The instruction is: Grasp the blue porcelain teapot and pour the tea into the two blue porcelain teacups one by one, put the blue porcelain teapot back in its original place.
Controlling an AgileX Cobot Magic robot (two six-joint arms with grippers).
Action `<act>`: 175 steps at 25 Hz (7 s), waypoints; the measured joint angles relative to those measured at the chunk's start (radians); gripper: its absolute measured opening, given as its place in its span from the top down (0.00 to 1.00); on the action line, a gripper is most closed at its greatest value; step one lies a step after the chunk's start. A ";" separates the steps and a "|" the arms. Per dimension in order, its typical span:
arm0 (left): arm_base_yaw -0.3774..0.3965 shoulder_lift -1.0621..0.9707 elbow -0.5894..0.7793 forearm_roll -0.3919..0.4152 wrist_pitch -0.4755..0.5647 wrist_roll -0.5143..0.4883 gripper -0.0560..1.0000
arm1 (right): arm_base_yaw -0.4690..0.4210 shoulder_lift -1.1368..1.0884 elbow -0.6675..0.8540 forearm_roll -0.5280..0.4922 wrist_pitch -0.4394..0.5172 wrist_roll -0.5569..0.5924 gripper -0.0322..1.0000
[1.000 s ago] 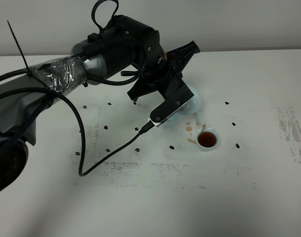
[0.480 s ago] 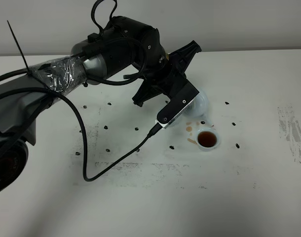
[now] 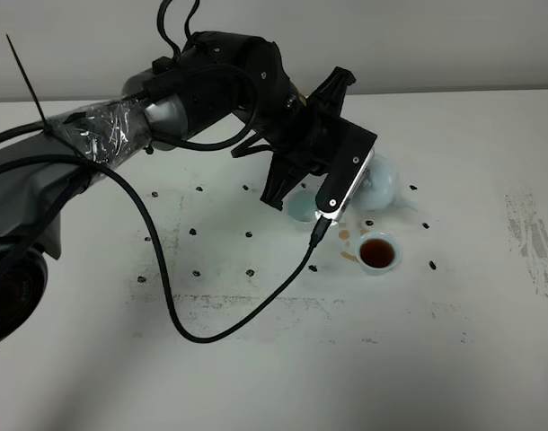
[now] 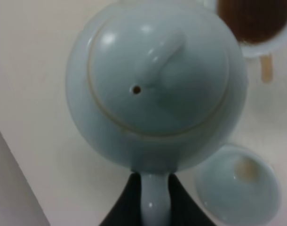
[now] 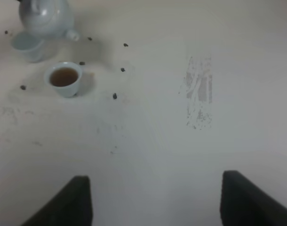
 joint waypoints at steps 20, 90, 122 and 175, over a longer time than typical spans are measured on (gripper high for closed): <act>0.002 0.059 0.000 -0.216 -0.160 -0.506 0.91 | 0.000 0.000 0.000 0.000 0.000 0.000 0.43; 0.214 -0.180 0.124 -0.060 0.210 -0.719 0.91 | 0.000 0.000 0.000 0.000 0.000 0.000 0.43; 0.267 -0.221 0.510 -0.021 -0.296 -0.127 0.91 | 0.000 0.000 0.000 0.005 0.000 0.000 0.43; 0.191 -0.205 0.510 0.306 -0.497 -0.089 0.91 | 0.000 0.000 0.000 0.006 0.000 0.000 0.43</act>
